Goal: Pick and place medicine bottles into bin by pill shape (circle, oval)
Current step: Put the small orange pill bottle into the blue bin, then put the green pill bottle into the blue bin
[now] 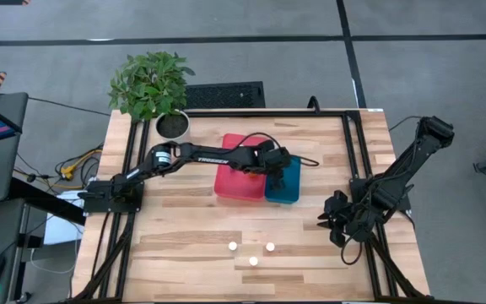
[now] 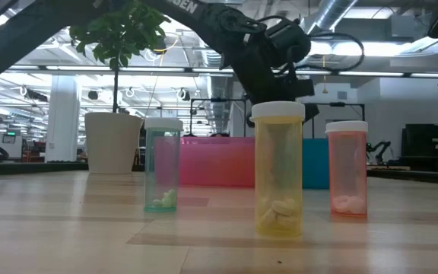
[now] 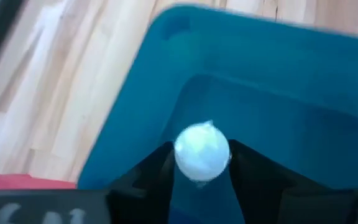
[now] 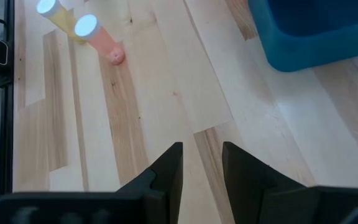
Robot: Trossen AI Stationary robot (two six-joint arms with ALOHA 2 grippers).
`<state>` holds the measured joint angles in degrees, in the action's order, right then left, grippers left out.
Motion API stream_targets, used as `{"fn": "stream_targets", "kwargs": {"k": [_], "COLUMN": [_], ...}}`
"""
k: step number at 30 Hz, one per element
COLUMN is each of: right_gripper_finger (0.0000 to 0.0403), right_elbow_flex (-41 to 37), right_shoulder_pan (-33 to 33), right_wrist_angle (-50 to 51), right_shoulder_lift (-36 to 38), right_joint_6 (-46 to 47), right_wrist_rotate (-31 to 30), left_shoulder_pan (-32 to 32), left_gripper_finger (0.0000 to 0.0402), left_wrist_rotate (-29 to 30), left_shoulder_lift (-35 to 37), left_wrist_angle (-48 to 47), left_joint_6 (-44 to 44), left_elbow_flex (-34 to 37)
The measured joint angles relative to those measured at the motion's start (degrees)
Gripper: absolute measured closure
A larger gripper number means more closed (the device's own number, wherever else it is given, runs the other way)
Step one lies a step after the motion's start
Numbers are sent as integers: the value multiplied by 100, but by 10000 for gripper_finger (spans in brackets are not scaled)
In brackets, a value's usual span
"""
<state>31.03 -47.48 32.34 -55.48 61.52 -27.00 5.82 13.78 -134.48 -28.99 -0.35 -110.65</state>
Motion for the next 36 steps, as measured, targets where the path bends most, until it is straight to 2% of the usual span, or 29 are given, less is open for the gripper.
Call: {"fn": "stream_targets", "kwargs": {"k": [7, 12, 18, 24, 28, 32, 36], "right_gripper_finger": [282, 282, 282, 282, 282, 282, 282], "right_elbow_flex": [0, 0, 0, 0, 0, 0, 0], "right_shoulder_pan": [0, 0, 2, 0, 0, -9, -13], "right_wrist_angle": [7, 26, 24, 25, 24, 8, 9], "right_shoulder_lift": [0, 0, 0, 0, 0, 2, 2], "right_joint_6": [2, 2, 2, -6, -28, -28, -33], "right_wrist_rotate": [0, 0, 0, -2, -2, -2, 0], "left_shoulder_pan": [-33, -31, -45, -200, -552, -1077, -1786], "left_gripper_finger": [186, 157, 152, 152, 152, 152, 152], "left_wrist_rotate": [0, 27, 63, 181, 135, -121, -133], "left_shoulder_lift": [-19, -19, -17, -15, 12, 283, 368], "left_wrist_angle": [-194, -458, -1285, -2501, -3066, -3202, -3582], "left_joint_6": [-5, -12, -9, -233, -391, -837, -1235], "left_elbow_flex": [-130, -426, -977, -1885, -2447, -2297, -2295]}}
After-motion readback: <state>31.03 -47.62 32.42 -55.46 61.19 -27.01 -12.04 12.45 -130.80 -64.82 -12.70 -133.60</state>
